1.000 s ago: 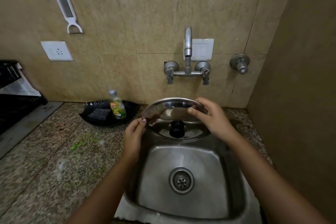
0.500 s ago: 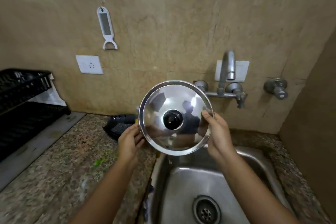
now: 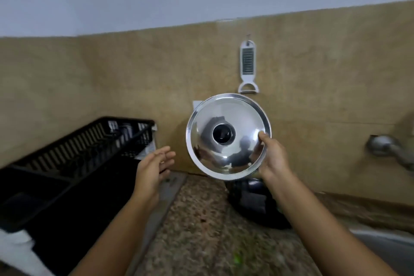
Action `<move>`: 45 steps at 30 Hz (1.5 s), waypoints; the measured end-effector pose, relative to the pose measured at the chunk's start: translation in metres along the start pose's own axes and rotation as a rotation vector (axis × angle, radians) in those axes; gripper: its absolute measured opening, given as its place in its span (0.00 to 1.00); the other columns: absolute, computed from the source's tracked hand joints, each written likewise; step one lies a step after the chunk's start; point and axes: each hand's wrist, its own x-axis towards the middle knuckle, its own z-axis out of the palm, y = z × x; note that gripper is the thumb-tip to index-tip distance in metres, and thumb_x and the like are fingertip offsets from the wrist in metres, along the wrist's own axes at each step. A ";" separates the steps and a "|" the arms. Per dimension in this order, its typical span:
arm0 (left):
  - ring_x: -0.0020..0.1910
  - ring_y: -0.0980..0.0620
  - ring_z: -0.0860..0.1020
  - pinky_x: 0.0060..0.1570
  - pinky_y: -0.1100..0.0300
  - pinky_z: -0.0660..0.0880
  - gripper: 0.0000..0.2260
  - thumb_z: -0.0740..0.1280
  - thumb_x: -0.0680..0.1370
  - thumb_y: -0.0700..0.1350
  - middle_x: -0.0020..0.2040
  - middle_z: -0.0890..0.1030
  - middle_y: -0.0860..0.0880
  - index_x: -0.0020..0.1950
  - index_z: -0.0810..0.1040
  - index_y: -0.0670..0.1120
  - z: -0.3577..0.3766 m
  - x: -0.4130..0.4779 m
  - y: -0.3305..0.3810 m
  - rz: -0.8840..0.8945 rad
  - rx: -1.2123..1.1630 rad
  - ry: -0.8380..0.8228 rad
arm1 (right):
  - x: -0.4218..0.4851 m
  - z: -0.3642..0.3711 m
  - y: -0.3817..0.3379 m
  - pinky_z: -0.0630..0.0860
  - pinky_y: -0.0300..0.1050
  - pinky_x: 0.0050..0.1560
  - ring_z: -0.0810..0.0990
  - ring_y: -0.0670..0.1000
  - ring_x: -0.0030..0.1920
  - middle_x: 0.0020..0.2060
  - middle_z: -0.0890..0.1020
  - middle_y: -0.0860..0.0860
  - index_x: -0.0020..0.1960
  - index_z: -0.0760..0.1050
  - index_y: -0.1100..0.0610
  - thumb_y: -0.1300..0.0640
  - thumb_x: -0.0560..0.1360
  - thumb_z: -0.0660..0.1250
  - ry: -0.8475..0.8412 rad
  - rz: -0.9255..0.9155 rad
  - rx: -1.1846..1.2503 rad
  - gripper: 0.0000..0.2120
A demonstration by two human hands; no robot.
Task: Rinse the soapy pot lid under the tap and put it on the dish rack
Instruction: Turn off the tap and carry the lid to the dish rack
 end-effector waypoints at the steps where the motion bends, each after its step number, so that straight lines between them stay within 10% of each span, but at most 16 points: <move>1: 0.46 0.54 0.80 0.51 0.59 0.73 0.10 0.58 0.82 0.43 0.46 0.82 0.51 0.55 0.78 0.46 -0.017 0.015 0.010 0.021 0.026 0.014 | 0.004 0.025 0.008 0.74 0.39 0.29 0.78 0.45 0.24 0.27 0.78 0.47 0.42 0.72 0.56 0.61 0.78 0.65 -0.010 -0.014 0.001 0.06; 8: 0.47 0.54 0.80 0.47 0.60 0.73 0.11 0.58 0.80 0.42 0.48 0.83 0.51 0.53 0.80 0.49 -0.103 0.116 0.054 0.091 0.147 0.074 | 0.038 0.171 0.070 0.76 0.49 0.47 0.78 0.56 0.45 0.39 0.80 0.54 0.44 0.75 0.58 0.61 0.78 0.64 -0.085 -0.157 -0.080 0.04; 22: 0.47 0.51 0.78 0.39 0.62 0.69 0.10 0.60 0.80 0.43 0.47 0.82 0.49 0.56 0.78 0.45 -0.190 0.217 0.057 0.031 0.195 0.189 | 0.115 0.348 0.185 0.73 0.45 0.38 0.73 0.50 0.34 0.31 0.75 0.52 0.37 0.72 0.57 0.58 0.76 0.67 -0.181 -0.298 -0.243 0.10; 30: 0.46 0.54 0.78 0.44 0.62 0.71 0.10 0.59 0.80 0.43 0.46 0.82 0.52 0.56 0.77 0.48 -0.200 0.229 0.063 -0.012 0.068 0.180 | 0.149 0.374 0.222 0.65 0.36 0.22 0.69 0.48 0.25 0.30 0.74 0.56 0.38 0.71 0.57 0.59 0.78 0.65 -0.207 -0.179 -0.259 0.11; 45: 0.44 0.54 0.78 0.41 0.64 0.70 0.12 0.60 0.79 0.42 0.45 0.82 0.53 0.60 0.78 0.46 -0.203 0.235 0.056 0.013 0.085 0.160 | 0.162 0.378 0.260 0.67 0.43 0.26 0.67 0.51 0.29 0.30 0.68 0.54 0.36 0.66 0.58 0.57 0.77 0.67 -0.148 -0.064 -0.462 0.14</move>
